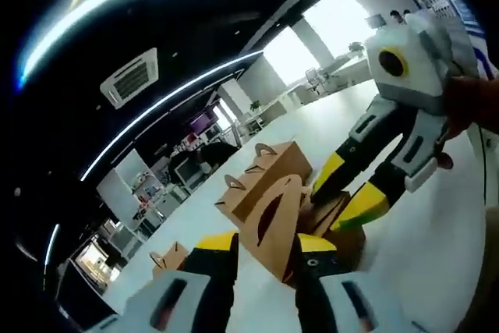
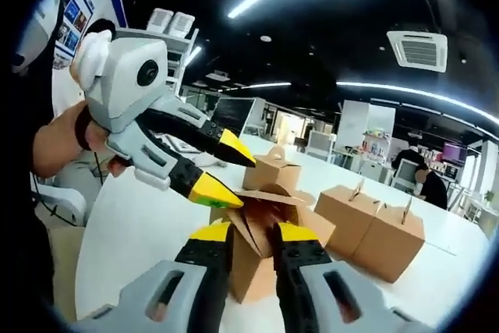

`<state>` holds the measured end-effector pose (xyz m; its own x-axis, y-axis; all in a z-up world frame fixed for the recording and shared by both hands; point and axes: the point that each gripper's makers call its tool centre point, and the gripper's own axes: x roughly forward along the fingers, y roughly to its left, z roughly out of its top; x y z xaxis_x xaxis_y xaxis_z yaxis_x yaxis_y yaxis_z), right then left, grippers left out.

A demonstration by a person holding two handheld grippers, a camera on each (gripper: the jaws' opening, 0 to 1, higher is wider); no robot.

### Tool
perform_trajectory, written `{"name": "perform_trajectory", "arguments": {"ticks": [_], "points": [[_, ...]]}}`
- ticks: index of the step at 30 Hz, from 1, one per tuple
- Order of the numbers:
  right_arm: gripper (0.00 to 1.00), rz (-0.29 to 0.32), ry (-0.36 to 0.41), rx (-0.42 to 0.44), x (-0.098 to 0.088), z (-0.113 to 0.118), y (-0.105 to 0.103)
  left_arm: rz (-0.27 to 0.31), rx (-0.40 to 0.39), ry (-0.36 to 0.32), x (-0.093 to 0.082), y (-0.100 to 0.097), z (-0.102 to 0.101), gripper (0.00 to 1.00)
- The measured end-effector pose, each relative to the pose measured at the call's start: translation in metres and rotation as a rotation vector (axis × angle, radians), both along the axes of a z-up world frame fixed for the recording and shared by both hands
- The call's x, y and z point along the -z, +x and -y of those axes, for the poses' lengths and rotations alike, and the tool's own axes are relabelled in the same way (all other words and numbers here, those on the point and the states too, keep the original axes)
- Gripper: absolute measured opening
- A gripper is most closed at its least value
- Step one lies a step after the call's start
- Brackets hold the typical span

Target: Pick up one paper box from the group, open the paper box, and remove the item inside

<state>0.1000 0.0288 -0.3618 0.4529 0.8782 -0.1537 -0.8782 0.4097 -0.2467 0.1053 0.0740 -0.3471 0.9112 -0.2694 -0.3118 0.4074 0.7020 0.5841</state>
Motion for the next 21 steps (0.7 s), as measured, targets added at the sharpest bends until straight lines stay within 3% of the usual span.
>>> {"name": "perform_trajectory", "arguments": {"ticks": [7, 12, 16, 18, 21], "points": [[0.21, -0.008, 0.017, 0.001, -0.001, 0.001, 0.001, 0.054, 0.023, 0.135, 0.001, -0.002, 0.006, 0.21], [0.21, -0.006, 0.002, -0.021, -0.001, 0.0, -0.002, 0.063, 0.028, 0.176, 0.005, 0.0, 0.009, 0.14], [0.19, 0.009, -0.013, 0.012, 0.0, 0.0, 0.001, 0.067, 0.022, 0.197, 0.009, 0.002, 0.012, 0.07], [0.19, 0.014, -0.017, 0.012, 0.0, 0.0, 0.001, 0.068, 0.022, 0.197, 0.009, 0.002, 0.012, 0.06], [0.19, 0.01, -0.012, 0.005, 0.0, 0.002, 0.001, 0.043, -0.006, 0.044, 0.007, 0.002, 0.01, 0.05]]}}
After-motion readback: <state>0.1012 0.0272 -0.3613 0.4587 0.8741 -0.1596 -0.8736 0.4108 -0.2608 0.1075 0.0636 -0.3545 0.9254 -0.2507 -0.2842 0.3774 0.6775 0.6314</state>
